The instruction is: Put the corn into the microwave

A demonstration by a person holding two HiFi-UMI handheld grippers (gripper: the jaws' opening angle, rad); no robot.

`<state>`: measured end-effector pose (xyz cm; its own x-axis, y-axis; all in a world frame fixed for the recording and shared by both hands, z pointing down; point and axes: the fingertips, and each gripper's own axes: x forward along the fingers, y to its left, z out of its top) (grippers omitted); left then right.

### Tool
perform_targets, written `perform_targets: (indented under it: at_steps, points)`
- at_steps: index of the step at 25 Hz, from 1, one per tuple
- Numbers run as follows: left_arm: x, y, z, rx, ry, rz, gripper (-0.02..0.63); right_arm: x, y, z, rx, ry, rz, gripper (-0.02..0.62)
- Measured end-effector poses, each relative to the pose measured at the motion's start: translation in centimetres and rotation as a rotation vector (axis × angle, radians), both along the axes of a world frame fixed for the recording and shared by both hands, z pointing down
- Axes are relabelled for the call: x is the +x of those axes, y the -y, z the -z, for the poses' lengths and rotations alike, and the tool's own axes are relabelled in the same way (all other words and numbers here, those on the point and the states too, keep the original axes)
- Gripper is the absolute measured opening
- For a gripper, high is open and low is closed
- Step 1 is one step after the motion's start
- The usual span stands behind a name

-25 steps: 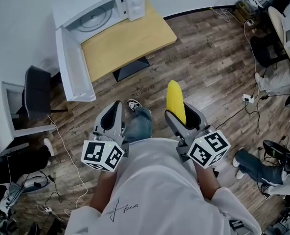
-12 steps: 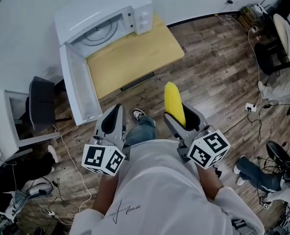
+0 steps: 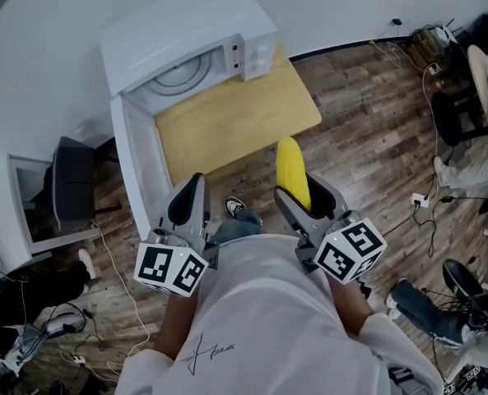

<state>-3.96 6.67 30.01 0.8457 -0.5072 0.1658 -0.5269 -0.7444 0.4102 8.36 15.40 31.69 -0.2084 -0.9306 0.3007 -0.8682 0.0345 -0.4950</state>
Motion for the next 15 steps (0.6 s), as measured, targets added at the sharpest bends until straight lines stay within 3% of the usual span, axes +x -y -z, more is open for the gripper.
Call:
perform_targets:
  at_steps: [11,15]
  points:
    - [-0.6,6.0,1.1,0.023,-0.076,0.057,-0.013,-0.2,7.1,0.5,0.015,0.015,0.074,0.262]
    - [-1.0,7.2,1.0,0.026,-0.064,0.075,-0.014,-0.4,8.7,0.7,0.016,0.018,0.099,0.262]
